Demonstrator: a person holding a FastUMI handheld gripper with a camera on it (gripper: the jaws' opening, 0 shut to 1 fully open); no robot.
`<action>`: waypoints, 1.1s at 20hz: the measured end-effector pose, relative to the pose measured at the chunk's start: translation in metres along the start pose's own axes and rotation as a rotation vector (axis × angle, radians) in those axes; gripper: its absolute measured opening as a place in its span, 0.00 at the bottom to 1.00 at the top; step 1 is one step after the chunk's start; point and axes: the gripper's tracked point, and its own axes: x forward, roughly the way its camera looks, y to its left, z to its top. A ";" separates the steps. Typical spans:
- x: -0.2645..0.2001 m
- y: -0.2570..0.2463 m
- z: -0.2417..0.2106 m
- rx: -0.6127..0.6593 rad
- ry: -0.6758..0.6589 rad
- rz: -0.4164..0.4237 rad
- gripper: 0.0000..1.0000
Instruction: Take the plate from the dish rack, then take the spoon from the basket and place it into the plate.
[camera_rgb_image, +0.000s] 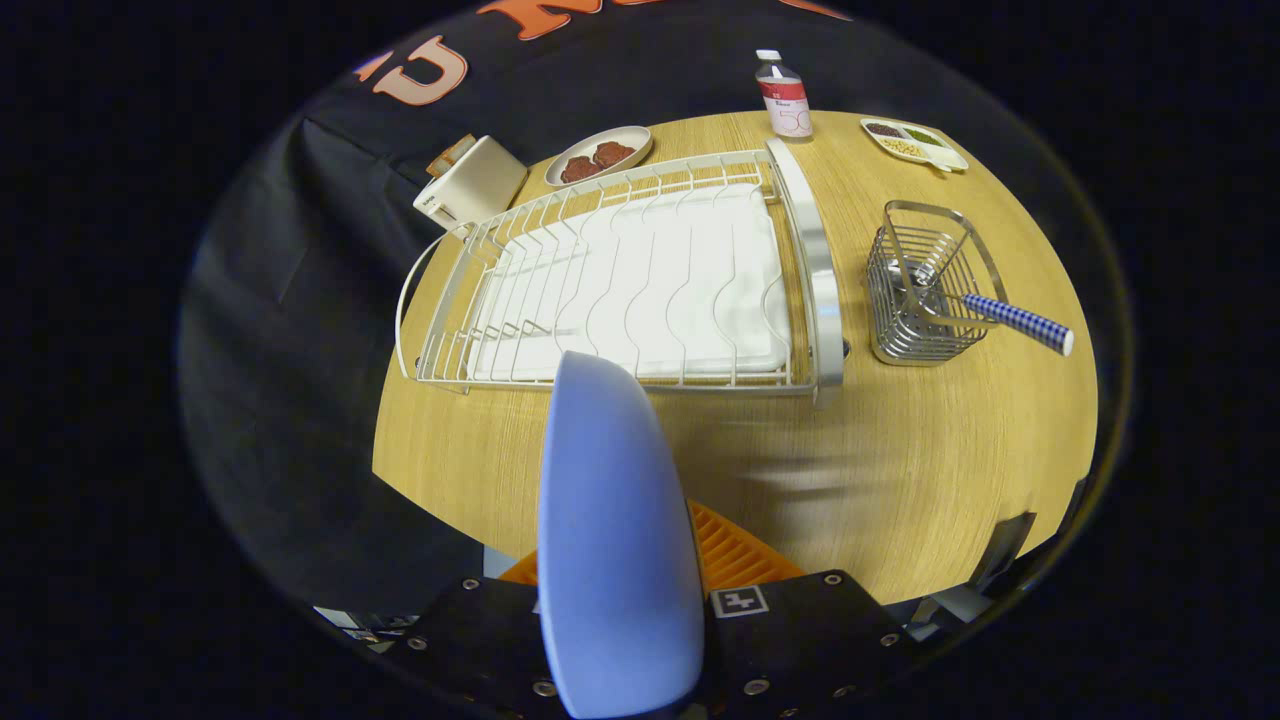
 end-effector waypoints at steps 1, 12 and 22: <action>0.006 -0.003 -0.003 0.002 0.001 -0.002 0.42; 0.029 -0.046 -0.023 0.008 0.060 -0.059 0.46; 0.025 -0.083 -0.030 0.042 0.088 -0.129 0.77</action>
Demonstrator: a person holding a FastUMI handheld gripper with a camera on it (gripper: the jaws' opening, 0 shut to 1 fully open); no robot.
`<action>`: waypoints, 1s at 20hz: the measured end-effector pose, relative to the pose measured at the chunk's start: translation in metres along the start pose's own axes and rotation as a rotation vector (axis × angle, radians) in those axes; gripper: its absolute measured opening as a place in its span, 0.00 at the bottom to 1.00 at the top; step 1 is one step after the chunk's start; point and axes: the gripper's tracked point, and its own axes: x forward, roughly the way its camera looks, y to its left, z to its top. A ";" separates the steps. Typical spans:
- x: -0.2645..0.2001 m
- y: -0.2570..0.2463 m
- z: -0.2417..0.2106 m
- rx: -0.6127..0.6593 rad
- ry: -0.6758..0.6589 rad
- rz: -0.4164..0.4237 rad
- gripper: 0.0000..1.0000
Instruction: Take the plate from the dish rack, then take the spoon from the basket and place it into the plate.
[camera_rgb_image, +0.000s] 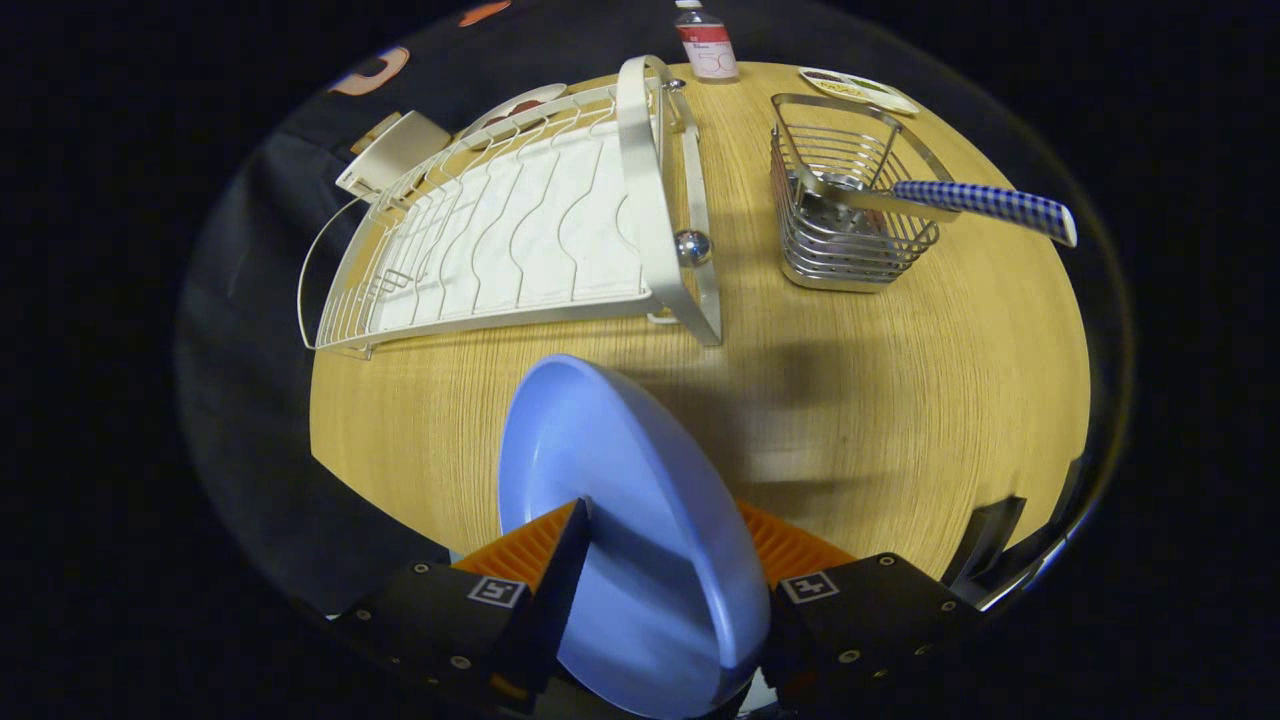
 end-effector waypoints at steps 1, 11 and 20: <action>0.002 -0.001 0.004 0.004 -0.003 -0.006 0.79; -0.002 0.010 0.040 0.017 -0.101 -0.002 0.82; -0.082 -0.033 0.076 -0.104 -0.411 -0.086 0.95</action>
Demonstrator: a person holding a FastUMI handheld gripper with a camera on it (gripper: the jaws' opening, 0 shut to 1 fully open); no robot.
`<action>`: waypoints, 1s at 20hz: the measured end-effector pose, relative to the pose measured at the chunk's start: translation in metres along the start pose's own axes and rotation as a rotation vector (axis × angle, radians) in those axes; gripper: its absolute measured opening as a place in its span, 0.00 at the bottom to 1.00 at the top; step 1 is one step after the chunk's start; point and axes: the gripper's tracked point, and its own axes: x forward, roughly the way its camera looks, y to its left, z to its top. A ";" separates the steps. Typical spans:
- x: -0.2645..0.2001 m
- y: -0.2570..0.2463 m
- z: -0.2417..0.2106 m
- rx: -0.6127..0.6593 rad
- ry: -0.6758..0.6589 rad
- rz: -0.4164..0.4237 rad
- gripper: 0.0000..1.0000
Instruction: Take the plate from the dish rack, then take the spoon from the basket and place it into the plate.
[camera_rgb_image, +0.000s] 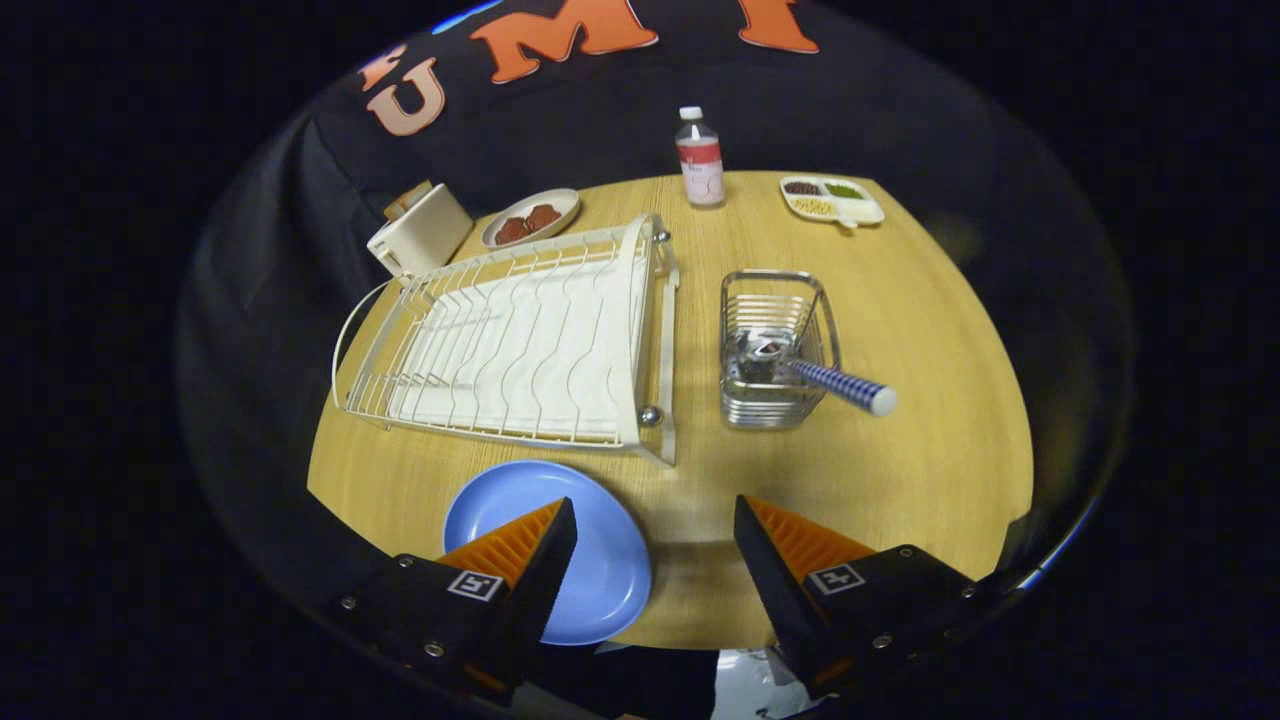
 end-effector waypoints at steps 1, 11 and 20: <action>-0.001 -0.008 0.003 -0.022 -0.032 -0.023 0.95; 0.002 -0.065 0.022 -0.050 -0.219 -0.153 0.96; 0.034 -0.061 0.070 -0.063 -0.426 -0.085 0.78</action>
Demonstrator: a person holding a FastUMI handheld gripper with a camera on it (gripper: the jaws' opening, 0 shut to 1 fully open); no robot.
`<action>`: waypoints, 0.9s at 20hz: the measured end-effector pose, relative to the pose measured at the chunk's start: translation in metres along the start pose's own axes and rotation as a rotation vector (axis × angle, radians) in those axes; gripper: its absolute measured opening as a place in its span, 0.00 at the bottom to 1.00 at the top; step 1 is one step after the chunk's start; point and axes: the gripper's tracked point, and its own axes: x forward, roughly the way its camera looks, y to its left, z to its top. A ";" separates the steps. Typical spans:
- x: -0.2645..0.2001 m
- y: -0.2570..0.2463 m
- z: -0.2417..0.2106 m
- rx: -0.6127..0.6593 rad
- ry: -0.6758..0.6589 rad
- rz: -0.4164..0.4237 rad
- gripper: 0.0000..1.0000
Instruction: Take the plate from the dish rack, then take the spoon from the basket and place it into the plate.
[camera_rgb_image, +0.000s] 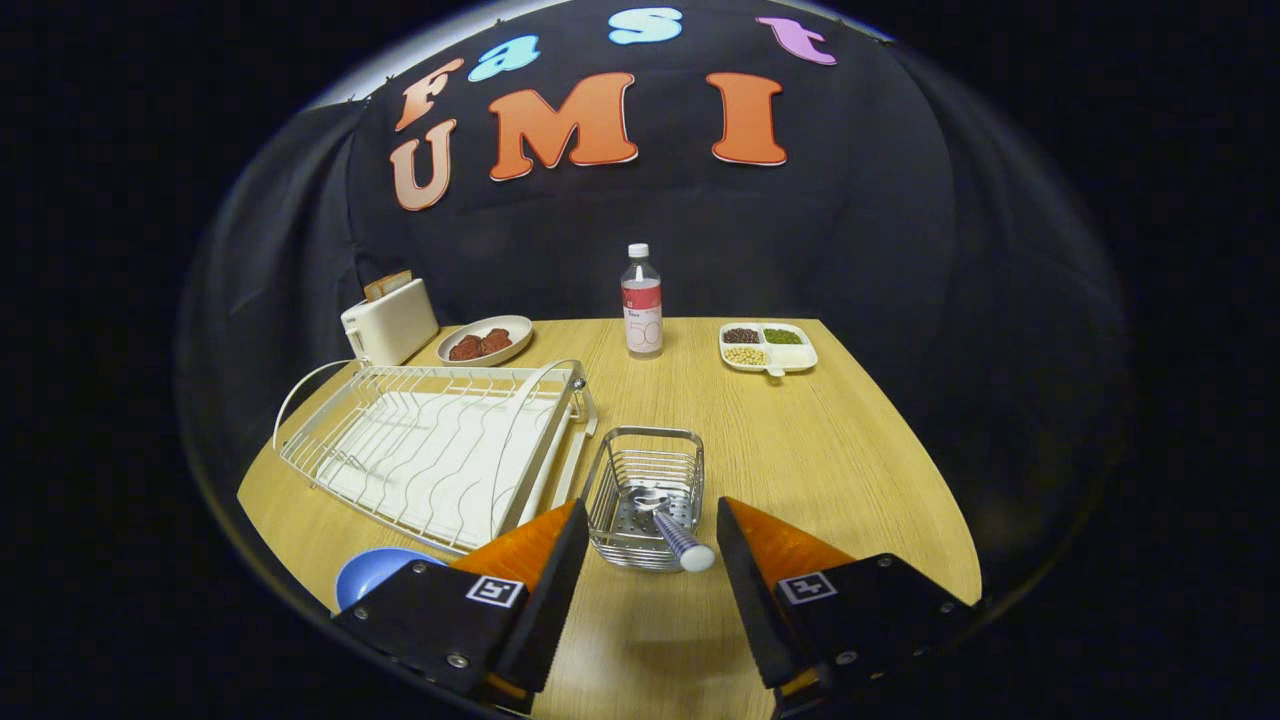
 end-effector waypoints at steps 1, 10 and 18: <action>0.002 0.001 0.001 -0.021 -0.024 0.012 0.73; 0.015 0.004 0.005 -0.018 -0.069 0.047 0.16; -0.016 0.016 0.062 0.020 -0.135 0.084 0.14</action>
